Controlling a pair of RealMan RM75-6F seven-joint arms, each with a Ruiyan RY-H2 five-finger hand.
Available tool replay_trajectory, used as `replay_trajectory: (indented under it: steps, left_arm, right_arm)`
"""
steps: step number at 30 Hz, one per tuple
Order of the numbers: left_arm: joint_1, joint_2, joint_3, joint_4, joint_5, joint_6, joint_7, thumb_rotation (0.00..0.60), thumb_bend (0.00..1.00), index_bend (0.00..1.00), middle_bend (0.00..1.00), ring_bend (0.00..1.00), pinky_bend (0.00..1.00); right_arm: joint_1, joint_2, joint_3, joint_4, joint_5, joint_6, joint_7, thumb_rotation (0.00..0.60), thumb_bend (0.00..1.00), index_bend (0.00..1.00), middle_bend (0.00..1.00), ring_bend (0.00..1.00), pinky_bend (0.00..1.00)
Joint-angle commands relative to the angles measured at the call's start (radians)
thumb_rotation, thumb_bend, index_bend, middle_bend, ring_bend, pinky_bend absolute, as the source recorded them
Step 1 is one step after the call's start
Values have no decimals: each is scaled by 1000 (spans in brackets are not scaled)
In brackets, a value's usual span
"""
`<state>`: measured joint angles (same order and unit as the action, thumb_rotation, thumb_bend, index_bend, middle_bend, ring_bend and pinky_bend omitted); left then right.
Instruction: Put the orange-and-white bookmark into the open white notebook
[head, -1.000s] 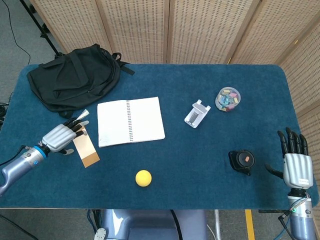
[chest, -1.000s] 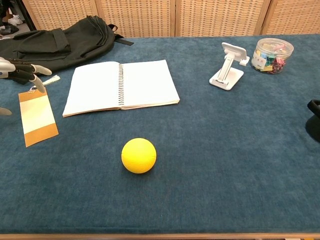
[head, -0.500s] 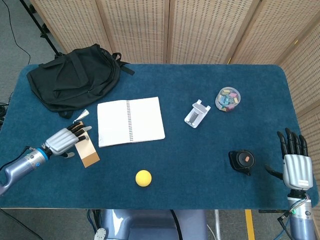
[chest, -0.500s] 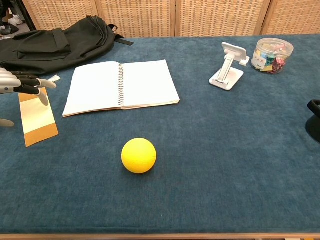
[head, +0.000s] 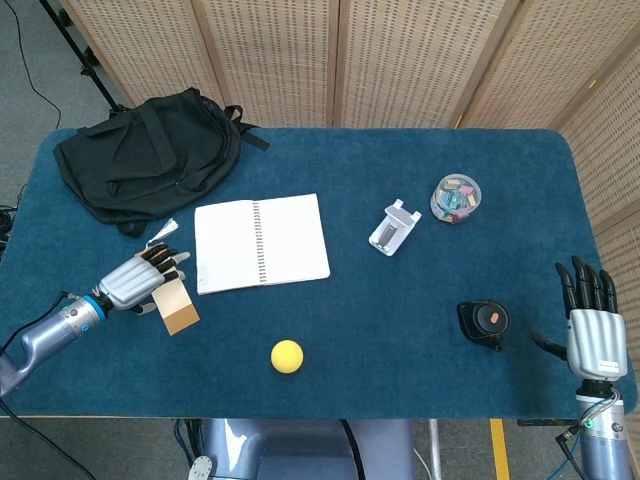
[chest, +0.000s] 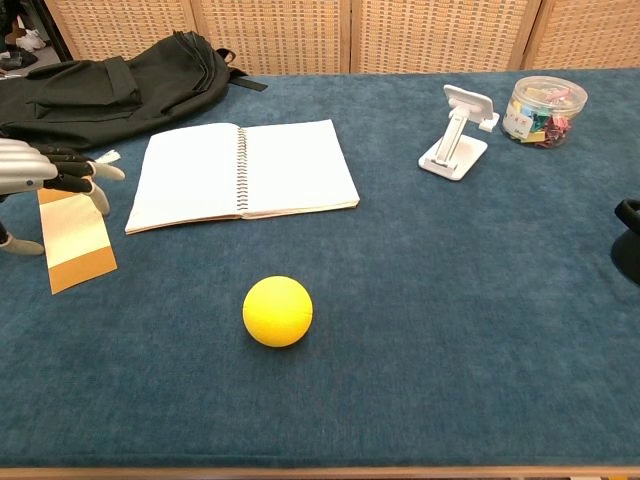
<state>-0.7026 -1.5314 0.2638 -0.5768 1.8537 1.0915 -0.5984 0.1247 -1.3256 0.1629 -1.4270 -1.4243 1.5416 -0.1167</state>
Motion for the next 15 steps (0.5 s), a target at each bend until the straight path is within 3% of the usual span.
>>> replay_trajectory:
  steps: [1, 15]
  left_arm:
    - [-1, 0, 2, -1, -3, -2, -1, 600, 215, 261, 0, 0, 0]
    - [-36, 0, 16, -32, -6, -48, 14, 600, 216, 283, 0, 0, 0]
  right_arm:
    - [0, 0, 0, 0, 0, 0, 0, 600, 0, 0, 0, 0, 0]
    - [0, 1, -1, -2, 2, -5, 0, 600, 0, 0, 0, 0, 0]
